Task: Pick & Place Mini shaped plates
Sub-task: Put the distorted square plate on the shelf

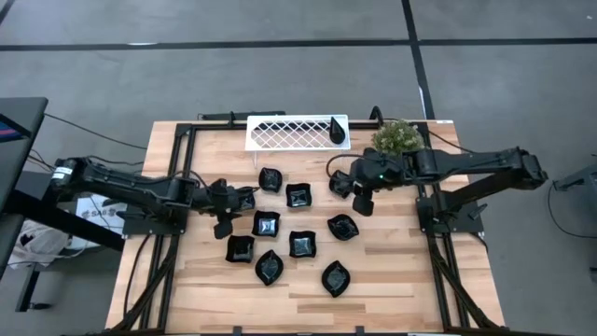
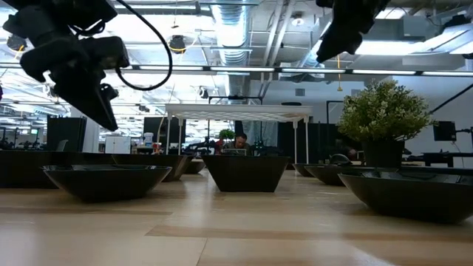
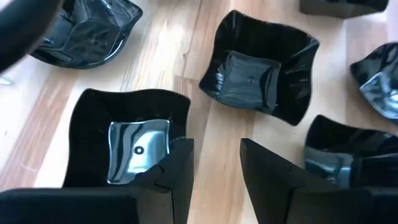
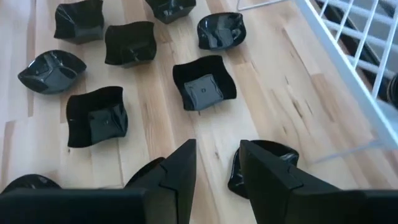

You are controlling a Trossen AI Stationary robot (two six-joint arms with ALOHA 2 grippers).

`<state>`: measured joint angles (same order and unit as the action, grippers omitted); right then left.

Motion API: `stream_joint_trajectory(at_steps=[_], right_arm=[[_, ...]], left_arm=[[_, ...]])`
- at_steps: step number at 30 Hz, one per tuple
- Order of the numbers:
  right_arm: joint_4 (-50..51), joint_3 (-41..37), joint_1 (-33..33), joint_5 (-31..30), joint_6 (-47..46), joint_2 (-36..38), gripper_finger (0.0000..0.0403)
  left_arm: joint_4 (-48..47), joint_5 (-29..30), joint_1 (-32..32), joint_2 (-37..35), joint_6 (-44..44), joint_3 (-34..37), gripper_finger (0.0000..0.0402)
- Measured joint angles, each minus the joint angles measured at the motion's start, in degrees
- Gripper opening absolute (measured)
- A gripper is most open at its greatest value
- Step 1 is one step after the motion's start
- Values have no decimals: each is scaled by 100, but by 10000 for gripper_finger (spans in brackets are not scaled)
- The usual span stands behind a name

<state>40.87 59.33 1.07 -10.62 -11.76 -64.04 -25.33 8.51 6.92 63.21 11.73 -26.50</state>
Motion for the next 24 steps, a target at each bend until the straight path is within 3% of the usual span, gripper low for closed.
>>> stream_joint_trajectory(at_steps=[15, 24], right_arm=[[-299, -314, 230, 3, -183, 3, 118], [-291, -314, 228, 3, -185, 3, 118]], left_arm=[[190, 24, -4, 1027, 73, 0, 131], [279, 647, -6, 1422, 224, 0, 131]])
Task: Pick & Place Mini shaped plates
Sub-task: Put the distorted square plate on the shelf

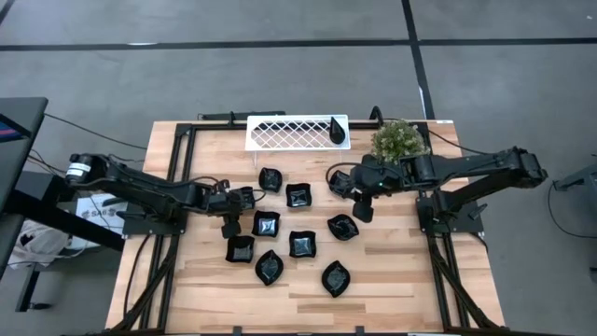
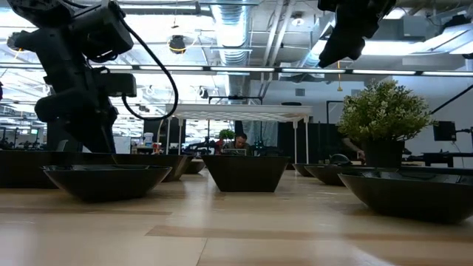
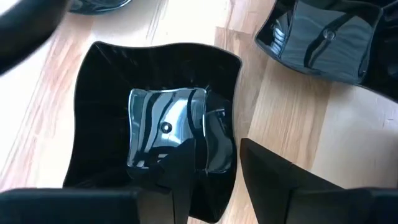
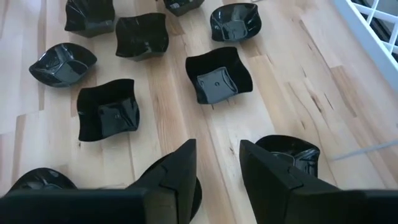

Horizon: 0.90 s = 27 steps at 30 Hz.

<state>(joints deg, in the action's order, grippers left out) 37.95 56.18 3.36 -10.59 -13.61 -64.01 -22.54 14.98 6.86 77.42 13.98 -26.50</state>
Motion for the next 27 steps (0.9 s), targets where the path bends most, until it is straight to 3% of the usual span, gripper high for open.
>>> stream_joint_trajectory(at_steps=[27], right_arm=[[6, 7, 0, 0, 0, -2, 118]], left_arm=[[226, 0, 1, -15, 13, 0, 131]])
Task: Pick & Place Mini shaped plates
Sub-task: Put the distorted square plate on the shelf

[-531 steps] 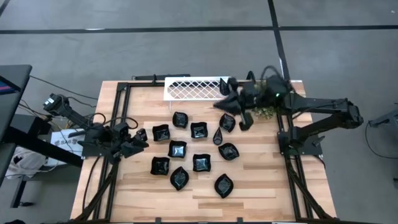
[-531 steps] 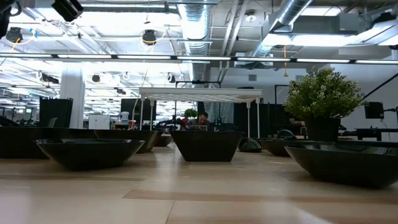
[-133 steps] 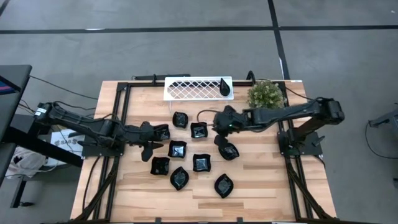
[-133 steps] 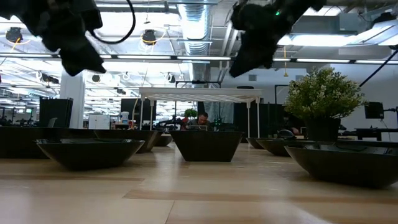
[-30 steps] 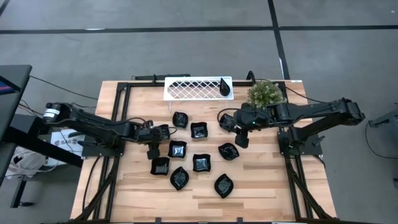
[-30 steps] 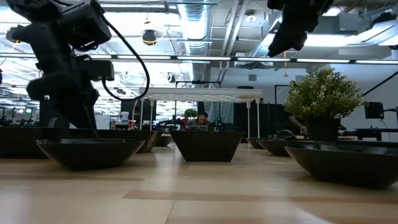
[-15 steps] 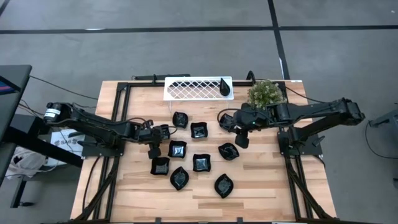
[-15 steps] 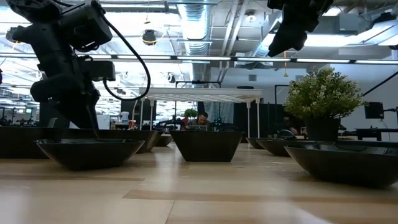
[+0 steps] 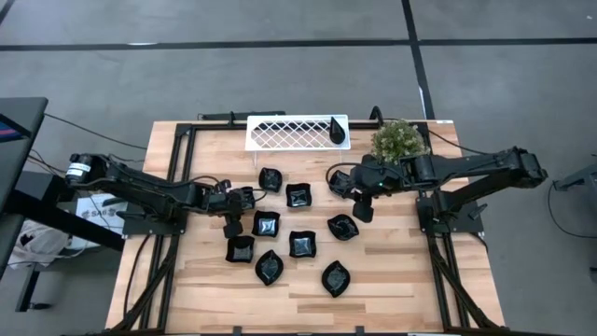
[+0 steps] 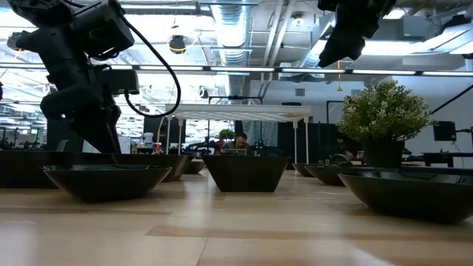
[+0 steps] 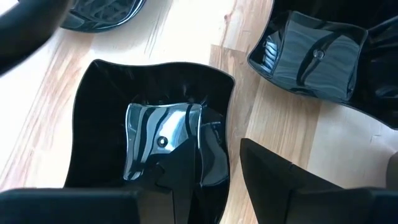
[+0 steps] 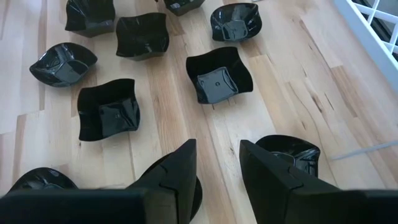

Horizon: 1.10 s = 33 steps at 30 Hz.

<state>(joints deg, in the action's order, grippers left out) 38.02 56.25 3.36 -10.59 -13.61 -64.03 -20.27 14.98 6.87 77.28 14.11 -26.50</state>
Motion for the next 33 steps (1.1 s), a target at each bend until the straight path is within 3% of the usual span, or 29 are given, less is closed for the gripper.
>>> stream_joint_trajectory(at_steps=[6, 14, 23, 33], right_arm=[[2, 0, 0, 0, 0, 0, 118], [2, 0, 0, 0, 0, 0, 118], [5, 0, 0, 0, 0, -2, 118], [-92, 2, -52, -165, -138, -2, 118]], left_arm=[[37, -49, 0, 0, 211, 0, 103], [110, -286, 0, -2, 287, 0, 9], [31, -409, 68, -157, 496, 2, 6], [-201, -247, 293, -1720, 782, 2, 6]])
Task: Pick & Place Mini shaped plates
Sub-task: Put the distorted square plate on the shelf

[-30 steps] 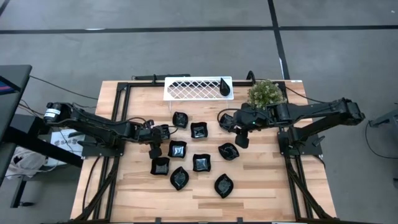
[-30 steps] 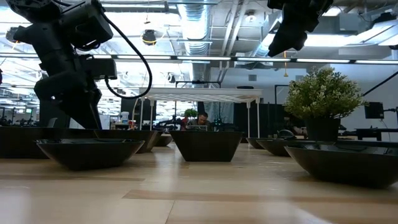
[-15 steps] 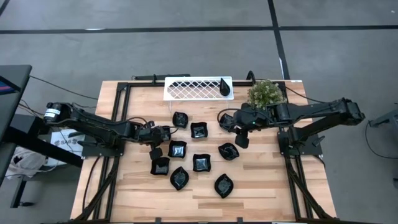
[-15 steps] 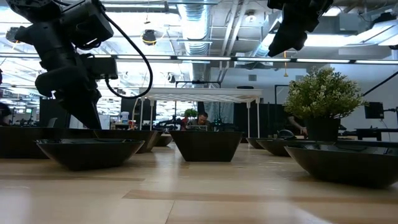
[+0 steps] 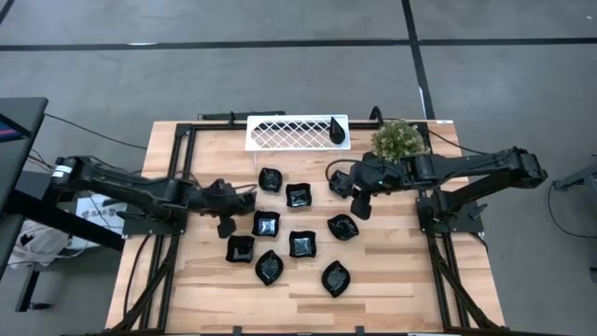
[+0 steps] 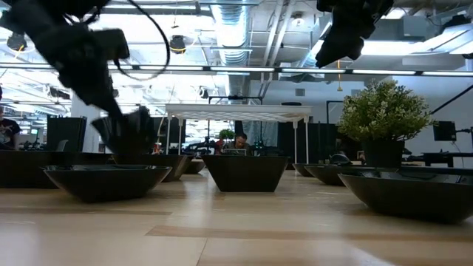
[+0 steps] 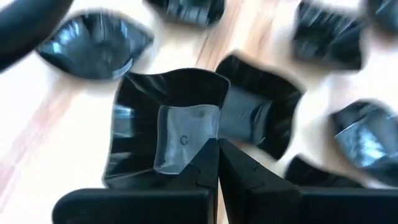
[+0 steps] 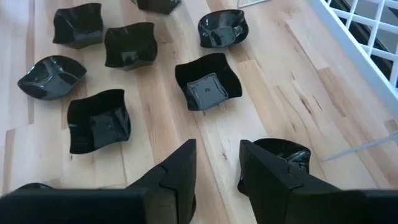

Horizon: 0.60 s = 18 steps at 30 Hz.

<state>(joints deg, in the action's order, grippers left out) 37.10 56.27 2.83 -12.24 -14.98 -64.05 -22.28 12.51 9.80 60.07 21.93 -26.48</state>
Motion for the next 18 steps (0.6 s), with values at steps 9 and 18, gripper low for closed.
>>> stream_joint_trajectory(at_steps=[9, 18], right_arm=[[-392, 0, 4, -10, -13, -2, 118], [-653, 0, 4, -89, 24, -2, 118]], left_arm=[[32, 528, 42, -1163, -185, -319, 5], [47, 1734, -75, -930, -1672, -1465, 5]])
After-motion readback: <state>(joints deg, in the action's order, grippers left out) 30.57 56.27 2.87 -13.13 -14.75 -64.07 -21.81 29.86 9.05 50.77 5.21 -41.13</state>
